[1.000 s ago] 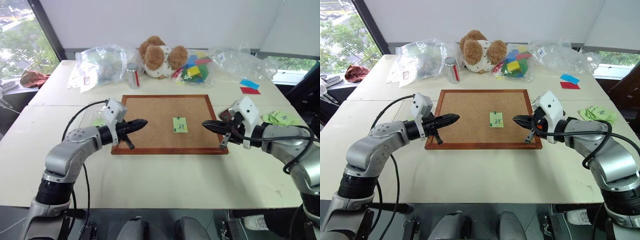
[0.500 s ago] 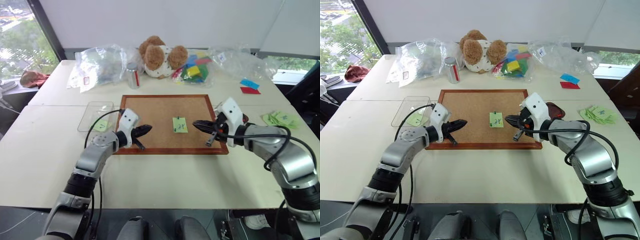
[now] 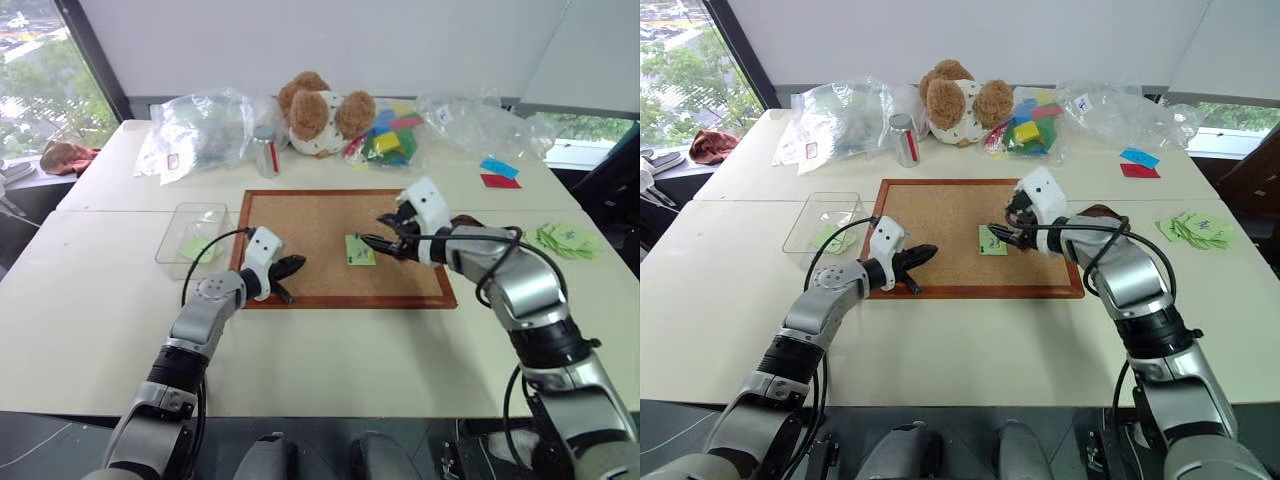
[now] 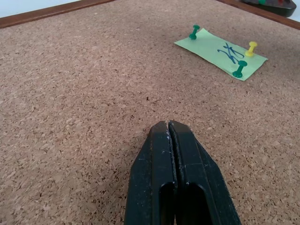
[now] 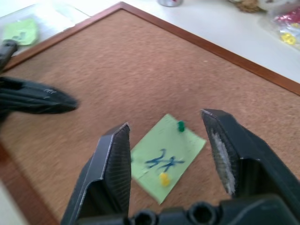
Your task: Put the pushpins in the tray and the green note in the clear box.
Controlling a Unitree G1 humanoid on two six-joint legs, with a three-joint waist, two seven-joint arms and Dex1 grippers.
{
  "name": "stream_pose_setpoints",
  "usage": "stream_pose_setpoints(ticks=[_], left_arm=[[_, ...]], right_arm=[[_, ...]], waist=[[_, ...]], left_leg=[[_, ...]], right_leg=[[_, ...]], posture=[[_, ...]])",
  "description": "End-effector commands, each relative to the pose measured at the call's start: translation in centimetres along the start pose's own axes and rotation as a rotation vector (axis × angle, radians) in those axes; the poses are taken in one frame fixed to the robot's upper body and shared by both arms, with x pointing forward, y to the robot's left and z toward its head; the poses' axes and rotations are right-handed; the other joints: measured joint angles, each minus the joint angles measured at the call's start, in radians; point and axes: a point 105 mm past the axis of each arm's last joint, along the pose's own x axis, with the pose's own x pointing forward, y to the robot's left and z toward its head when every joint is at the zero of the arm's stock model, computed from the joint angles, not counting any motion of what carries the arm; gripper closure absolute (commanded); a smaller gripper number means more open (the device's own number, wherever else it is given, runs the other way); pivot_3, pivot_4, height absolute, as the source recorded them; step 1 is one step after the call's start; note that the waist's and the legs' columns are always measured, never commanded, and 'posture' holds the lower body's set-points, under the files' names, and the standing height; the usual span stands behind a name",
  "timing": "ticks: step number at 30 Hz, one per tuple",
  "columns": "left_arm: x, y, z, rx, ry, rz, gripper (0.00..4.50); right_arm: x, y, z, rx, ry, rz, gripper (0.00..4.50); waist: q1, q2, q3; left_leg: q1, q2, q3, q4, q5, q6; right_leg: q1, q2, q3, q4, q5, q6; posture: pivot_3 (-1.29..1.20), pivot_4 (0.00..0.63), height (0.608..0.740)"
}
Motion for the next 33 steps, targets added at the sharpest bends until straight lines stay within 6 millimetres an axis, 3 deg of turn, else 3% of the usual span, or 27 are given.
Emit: stream_pose_setpoints(ticks=[1, 13, 26, 30, 33], left_arm=[[0.3, -0.1, 1.4, 0.014, -0.042, -0.008, 4.5], [0.5, 0.5, 0.1, 0.01, 0.014, 0.019, 4.5], [-0.4, 0.1, -1.3, -0.005, 0.066, 0.018, 4.5], [-0.4, 0.1, -1.2, -0.007, 0.065, 0.022, 4.5], [-0.4, 0.2, -1.2, -0.009, 0.065, 0.025, 4.5]], right_arm=[[1.1, -0.8, 1.2, 0.02, -0.045, -0.019, 2.18], [5.1, -0.6, -1.0, 0.082, -0.015, 0.009, 2.18], [6.3, -0.3, -2.0, 0.096, -0.014, 0.03, 2.18], [6.4, -0.2, -2.0, 0.102, -0.018, 0.034, 3.51], [6.6, -0.1, -2.0, 0.104, -0.014, 0.035, 3.51]], waist=[[-0.001, 0.0, 0.0], [-0.023, 0.0, 0.0], [-0.025, 0.0, 0.0], [-0.025, 0.0, 0.0], [-0.025, 0.0, 0.0]], left_leg=[[0.0, 0.0, 0.0, 0.0, 0.0, 0.0], [0.0, 0.0, 0.0, 0.0, 0.001, -0.001], [0.0, 0.0, 0.0, 0.0, 0.001, -0.002], [0.0, 0.0, 0.0, 0.0, 0.001, -0.002], [0.0, 0.0, 0.0, 0.0, 0.001, -0.002]], right_leg=[[0.0, 0.0, 0.0, 0.0, 0.0, 0.0], [-0.001, 0.0, -0.001, 0.002, 0.0, 0.0], [-0.003, 0.0, 0.0, 0.004, 0.0, 0.0], [-0.003, 0.0, 0.0, 0.004, 0.0, 0.0], [-0.003, 0.0, 0.0, 0.004, 0.0, 0.0]], posture=[[0.0, 0.15, 0.74], [0.0, 0.15, 0.74], [0.0, 0.15, 0.74], [0.0, 0.15, 0.74], [0.0, 0.15, 0.74]])
